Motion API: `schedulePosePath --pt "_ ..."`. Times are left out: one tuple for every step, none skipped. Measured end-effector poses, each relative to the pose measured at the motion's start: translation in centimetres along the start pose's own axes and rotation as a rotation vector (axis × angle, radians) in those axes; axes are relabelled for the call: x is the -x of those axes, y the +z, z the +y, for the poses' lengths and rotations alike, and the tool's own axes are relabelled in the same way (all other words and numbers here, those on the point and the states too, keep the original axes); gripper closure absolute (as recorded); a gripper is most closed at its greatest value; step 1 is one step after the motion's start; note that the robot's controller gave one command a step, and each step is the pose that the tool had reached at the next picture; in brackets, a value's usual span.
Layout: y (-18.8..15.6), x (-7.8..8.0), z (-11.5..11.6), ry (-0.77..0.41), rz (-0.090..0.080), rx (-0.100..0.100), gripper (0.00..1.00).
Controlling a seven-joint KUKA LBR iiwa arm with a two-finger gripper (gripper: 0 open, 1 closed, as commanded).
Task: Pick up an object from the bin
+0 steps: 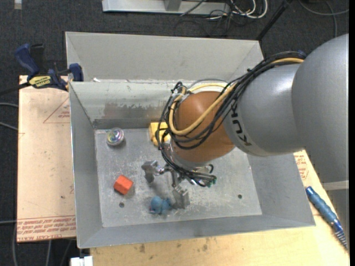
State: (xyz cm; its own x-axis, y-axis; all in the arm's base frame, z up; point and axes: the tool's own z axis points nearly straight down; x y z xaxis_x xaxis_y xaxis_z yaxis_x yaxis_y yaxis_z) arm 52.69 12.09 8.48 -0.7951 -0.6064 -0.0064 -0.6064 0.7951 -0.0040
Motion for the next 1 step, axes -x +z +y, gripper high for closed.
schedulePosePath --pt "1.39 -0.49 4.93 0.044 -0.003 0.003 0.0"
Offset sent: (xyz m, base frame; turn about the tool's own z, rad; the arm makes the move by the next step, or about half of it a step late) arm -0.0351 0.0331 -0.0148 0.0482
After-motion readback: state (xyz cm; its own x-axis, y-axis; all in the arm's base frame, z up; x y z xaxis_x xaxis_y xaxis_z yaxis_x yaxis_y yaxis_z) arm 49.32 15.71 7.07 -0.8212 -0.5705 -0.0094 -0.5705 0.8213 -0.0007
